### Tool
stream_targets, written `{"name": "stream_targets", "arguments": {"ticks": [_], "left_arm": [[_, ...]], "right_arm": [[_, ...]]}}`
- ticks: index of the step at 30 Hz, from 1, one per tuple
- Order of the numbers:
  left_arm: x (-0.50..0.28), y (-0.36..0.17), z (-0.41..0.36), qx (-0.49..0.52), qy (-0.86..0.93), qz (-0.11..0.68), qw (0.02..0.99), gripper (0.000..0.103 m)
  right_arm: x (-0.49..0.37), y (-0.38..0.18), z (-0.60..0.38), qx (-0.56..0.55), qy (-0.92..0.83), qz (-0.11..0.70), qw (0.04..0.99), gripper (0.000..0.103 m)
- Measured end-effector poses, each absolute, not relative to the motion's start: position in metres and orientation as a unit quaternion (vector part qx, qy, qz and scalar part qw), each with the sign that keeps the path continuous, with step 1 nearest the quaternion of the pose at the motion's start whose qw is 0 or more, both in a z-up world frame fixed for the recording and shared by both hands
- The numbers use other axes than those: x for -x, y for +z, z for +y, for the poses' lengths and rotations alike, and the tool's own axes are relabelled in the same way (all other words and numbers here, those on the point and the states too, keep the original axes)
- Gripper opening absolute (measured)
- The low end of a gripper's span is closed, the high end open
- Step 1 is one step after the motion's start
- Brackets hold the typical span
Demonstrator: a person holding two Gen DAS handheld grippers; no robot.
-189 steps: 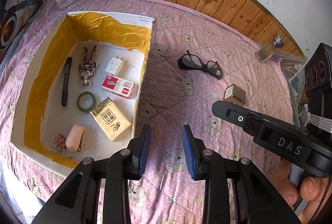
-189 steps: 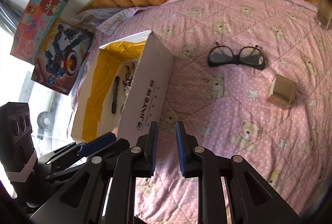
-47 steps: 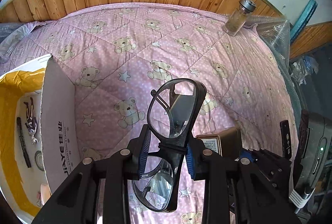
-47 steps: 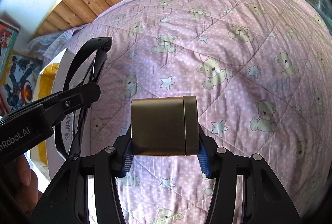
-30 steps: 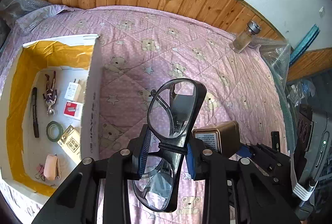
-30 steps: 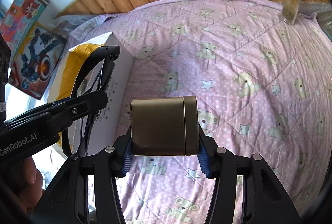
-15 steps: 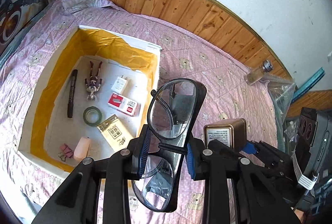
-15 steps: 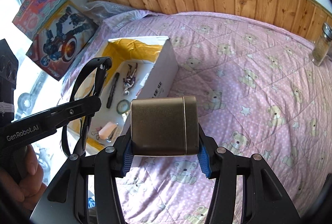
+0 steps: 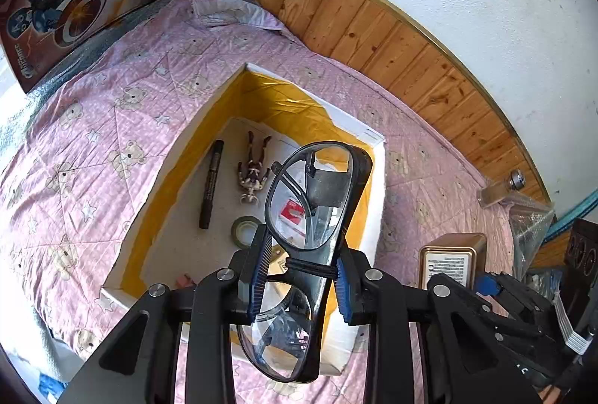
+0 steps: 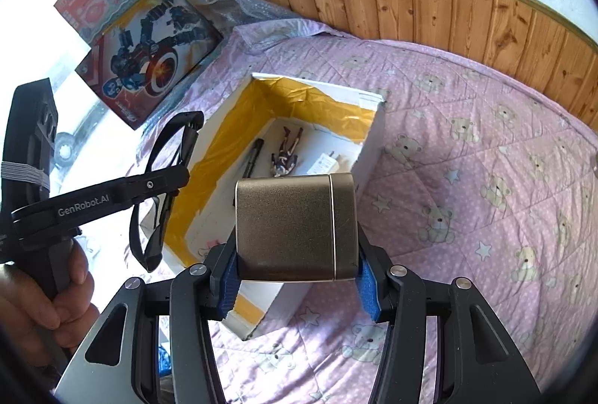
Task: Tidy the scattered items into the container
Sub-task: 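Carry the glasses and brown box over the white box with both grippers, then open both grippers to drop the glasses and brown box into the box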
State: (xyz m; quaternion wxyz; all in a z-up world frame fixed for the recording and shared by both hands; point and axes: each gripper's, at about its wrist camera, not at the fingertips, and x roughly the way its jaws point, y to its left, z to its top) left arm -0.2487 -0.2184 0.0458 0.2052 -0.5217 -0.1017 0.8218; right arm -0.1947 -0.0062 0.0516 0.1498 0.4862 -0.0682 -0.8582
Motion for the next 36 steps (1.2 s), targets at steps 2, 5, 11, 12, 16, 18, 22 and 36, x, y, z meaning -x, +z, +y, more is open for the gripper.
{"name": "stream_targets", "arguments": {"ticks": [2,5,11,12,16,18,22,36], "left_arm": [[0.253,0.041,-0.224,0.523,0.823,-0.104,0.196,0.032],[0.258,0.033,-0.228,0.526,0.823,-0.105,0.184,0.032],[0.271,0.018,-0.233,0.527,0.827,-0.102,0.169,0.032],[0.274,0.017,-0.233,0.526,0.828,-0.097,0.167,0.032],[0.285,0.005,-0.234,0.534,0.825,-0.091,0.16,0.032],[0.289,-0.002,-0.235,0.54,0.822,-0.091,0.158,0.032],[0.295,-0.019,-0.236,0.556,0.812,-0.088,0.154,0.032],[0.31,-0.051,-0.238,0.588,0.792,-0.089,0.137,0.033]], "right_arm": [[0.2,0.052,-0.014,-0.487,-0.857,-0.062,0.156,0.054],[0.208,0.05,-0.024,-0.489,-0.855,-0.053,0.165,0.054],[0.228,0.041,-0.042,-0.495,-0.85,-0.034,0.179,0.054],[0.231,0.039,-0.045,-0.496,-0.848,-0.031,0.181,0.054],[0.244,0.029,-0.058,-0.503,-0.843,-0.016,0.19,0.054],[0.251,0.022,-0.063,-0.509,-0.838,-0.011,0.194,0.054],[0.267,0.007,-0.071,-0.527,-0.827,-0.006,0.198,0.054],[0.316,-0.033,-0.091,-0.585,-0.789,0.009,0.189,0.054]]}}
